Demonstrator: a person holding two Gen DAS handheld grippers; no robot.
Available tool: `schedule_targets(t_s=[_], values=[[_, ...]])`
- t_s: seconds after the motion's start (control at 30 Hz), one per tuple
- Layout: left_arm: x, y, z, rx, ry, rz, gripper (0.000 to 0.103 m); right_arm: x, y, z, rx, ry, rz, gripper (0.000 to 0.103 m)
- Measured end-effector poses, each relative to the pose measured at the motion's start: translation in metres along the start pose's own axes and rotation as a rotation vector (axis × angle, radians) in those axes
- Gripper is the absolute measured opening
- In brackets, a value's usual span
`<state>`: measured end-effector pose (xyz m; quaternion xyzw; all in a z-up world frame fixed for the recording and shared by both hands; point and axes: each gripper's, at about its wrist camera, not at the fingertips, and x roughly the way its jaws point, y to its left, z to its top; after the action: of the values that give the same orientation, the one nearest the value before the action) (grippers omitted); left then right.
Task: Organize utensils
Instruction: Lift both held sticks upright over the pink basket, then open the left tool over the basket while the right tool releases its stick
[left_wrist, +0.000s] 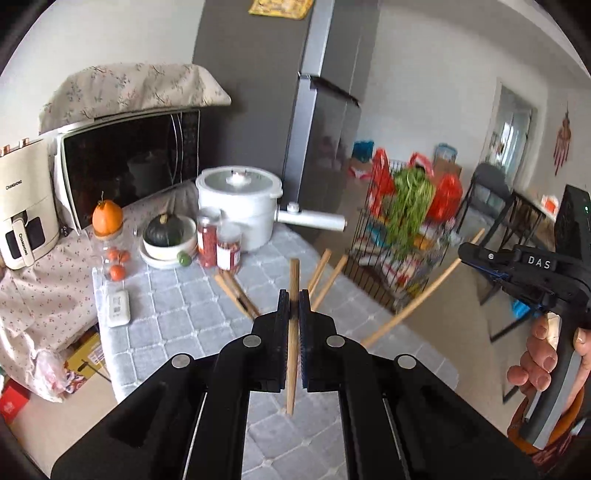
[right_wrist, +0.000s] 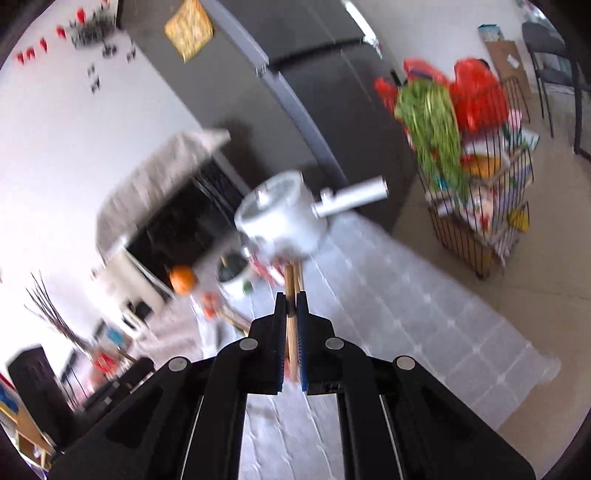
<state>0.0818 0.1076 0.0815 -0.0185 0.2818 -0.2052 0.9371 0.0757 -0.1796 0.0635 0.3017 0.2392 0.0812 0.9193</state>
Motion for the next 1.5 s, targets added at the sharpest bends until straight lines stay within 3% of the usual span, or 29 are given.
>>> schedule_targets(t_s=[0.2, 0.4, 0.47, 0.53, 0.57, 0.6, 0.7, 0.8, 1.17, 1.23, 1.27, 1.3, 1.33, 1.4, 1.5], values=[[-0.003, -0.001, 0.024, -0.077, -0.108, 0.000, 0.004, -0.014, 0.002, 0.024, 0.055, -0.078, 0.093, 0.006], [0.001, 0.001, 0.042, -0.142, -0.197, 0.000, 0.004, -0.006, 0.016, 0.040, 0.004, -0.120, 0.077, 0.006], [0.020, 0.003, 0.043, -0.154, -0.166, 0.005, 0.005, 0.004, 0.020, 0.044, -0.020, -0.112, 0.062, 0.006], [0.053, 0.008, 0.039, -0.165, -0.069, 0.048, 0.020, 0.012, 0.023, 0.044, -0.038, -0.102, 0.048, 0.006], [0.065, 0.014, 0.036, -0.194, -0.043, 0.079, 0.036, 0.016, 0.023, 0.045, -0.044, -0.093, 0.043, 0.006], [0.069, 0.019, 0.035, -0.217, -0.040, 0.095, 0.039, 0.022, 0.023, 0.045, -0.045, -0.081, 0.040, 0.006], [0.063, 0.028, 0.035, -0.237, -0.075, 0.122, 0.039, 0.034, 0.021, 0.045, -0.048, -0.062, 0.029, 0.006], [0.054, 0.029, 0.035, -0.227, -0.105, 0.145, 0.046, 0.044, 0.021, 0.045, -0.052, -0.045, 0.017, 0.006], [0.044, 0.031, 0.036, -0.230, -0.113, 0.131, 0.056, 0.073, 0.038, 0.047, -0.105, -0.022, -0.025, 0.007], [0.044, 0.031, 0.037, -0.232, -0.113, 0.130, 0.056, 0.079, 0.043, 0.049, -0.129, -0.029, -0.025, 0.012], [0.043, 0.031, 0.037, -0.229, -0.113, 0.130, 0.057, 0.080, 0.043, 0.050, -0.124, -0.036, -0.023, 0.026], [0.043, 0.031, 0.037, -0.227, -0.113, 0.129, 0.057, 0.079, 0.042, 0.051, -0.109, -0.047, -0.019, 0.046], [0.042, 0.031, 0.036, -0.225, -0.113, 0.128, 0.058, 0.076, 0.041, 0.051, -0.099, -0.058, -0.017, 0.051], [0.040, 0.031, 0.036, -0.223, -0.116, 0.129, 0.065, 0.070, 0.037, 0.051, -0.092, -0.076, -0.023, 0.055], [0.038, 0.029, 0.034, -0.221, -0.115, 0.132, 0.067, 0.064, 0.033, 0.046, -0.108, -0.067, -0.045, 0.057]])
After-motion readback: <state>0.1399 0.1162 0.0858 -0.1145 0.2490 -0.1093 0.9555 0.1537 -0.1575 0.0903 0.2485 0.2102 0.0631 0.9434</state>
